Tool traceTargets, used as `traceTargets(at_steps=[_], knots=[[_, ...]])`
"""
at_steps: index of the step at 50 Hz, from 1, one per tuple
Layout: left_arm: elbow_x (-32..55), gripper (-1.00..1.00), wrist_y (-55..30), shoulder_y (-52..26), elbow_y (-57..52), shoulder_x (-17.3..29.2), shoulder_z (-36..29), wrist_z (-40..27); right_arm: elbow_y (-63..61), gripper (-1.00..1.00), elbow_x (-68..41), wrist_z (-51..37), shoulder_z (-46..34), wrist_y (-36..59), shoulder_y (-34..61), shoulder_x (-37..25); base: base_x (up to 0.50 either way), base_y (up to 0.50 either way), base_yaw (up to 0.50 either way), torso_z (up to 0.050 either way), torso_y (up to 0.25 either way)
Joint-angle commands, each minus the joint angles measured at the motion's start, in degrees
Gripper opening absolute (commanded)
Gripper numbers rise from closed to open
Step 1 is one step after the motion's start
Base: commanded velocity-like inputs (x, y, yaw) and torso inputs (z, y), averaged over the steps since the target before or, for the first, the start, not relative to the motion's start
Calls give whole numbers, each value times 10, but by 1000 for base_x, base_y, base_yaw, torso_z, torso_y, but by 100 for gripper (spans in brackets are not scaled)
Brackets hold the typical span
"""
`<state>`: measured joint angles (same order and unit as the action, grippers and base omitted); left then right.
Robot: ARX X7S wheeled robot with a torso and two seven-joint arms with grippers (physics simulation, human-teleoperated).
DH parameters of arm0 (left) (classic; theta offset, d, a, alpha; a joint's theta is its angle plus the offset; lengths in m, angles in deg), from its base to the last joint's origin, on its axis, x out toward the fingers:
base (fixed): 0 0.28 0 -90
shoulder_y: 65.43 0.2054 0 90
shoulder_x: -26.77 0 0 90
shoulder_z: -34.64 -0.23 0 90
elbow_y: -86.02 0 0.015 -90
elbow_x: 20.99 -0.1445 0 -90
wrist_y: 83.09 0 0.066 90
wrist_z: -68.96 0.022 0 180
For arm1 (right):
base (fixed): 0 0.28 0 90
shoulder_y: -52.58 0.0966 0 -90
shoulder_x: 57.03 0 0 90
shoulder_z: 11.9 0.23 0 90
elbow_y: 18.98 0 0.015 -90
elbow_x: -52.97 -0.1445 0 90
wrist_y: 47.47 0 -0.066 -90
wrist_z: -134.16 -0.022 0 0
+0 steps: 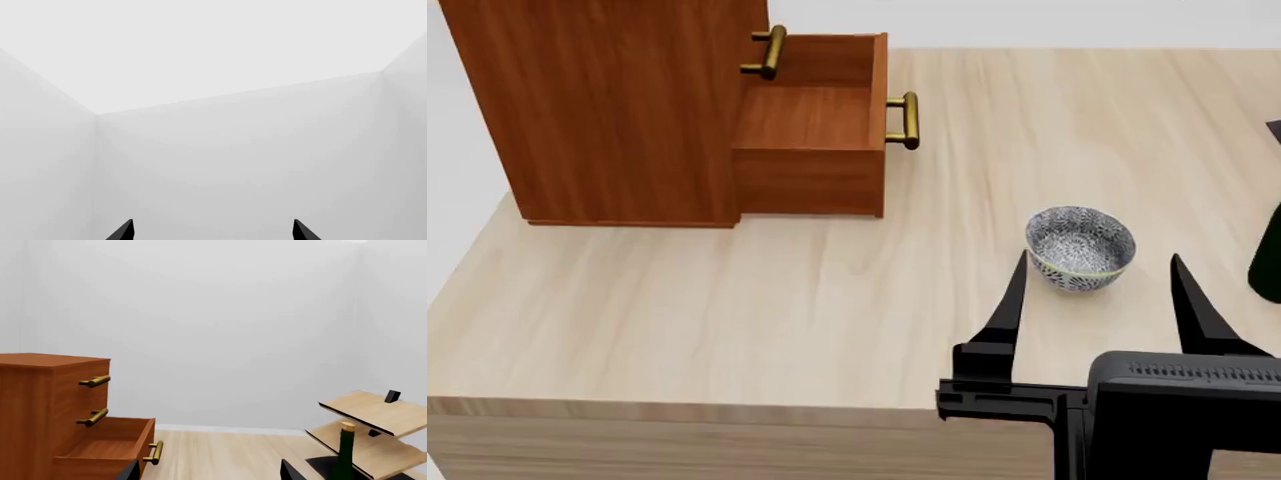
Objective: Put the bowl in the bottom drawer of the cabinet.
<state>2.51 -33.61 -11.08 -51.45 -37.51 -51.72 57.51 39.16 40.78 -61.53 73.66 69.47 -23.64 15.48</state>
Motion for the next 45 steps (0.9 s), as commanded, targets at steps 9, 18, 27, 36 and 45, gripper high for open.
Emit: traceTargets(at_steps=[9, 18, 27, 36, 45], knots=[[3, 100, 7, 0, 2, 0, -1, -3, 1, 100, -5, -3, 0, -2, -1, -4, 303, 0, 0, 0, 0], [3, 100, 6, 0, 1, 2, -3, -5, 1, 100, -7, -4, 1, -5, -4, -5, 305, 0, 0, 0, 0], [7, 100, 5, 1, -4, 4, -2, -6, -2, 100, -9, -6, 2, -7, -7, -7, 304, 0, 0, 0, 0], [10, 100, 7, 0, -4, 6, -2, -6, -2, 100, -11, -8, 0, -6, -5, -8, 303, 0, 0, 0, 0], [11, 100, 8, -1, -3, 7, -3, -8, -3, 100, -12, -9, -1, -4, -3, -10, 303, 0, 0, 0, 2]])
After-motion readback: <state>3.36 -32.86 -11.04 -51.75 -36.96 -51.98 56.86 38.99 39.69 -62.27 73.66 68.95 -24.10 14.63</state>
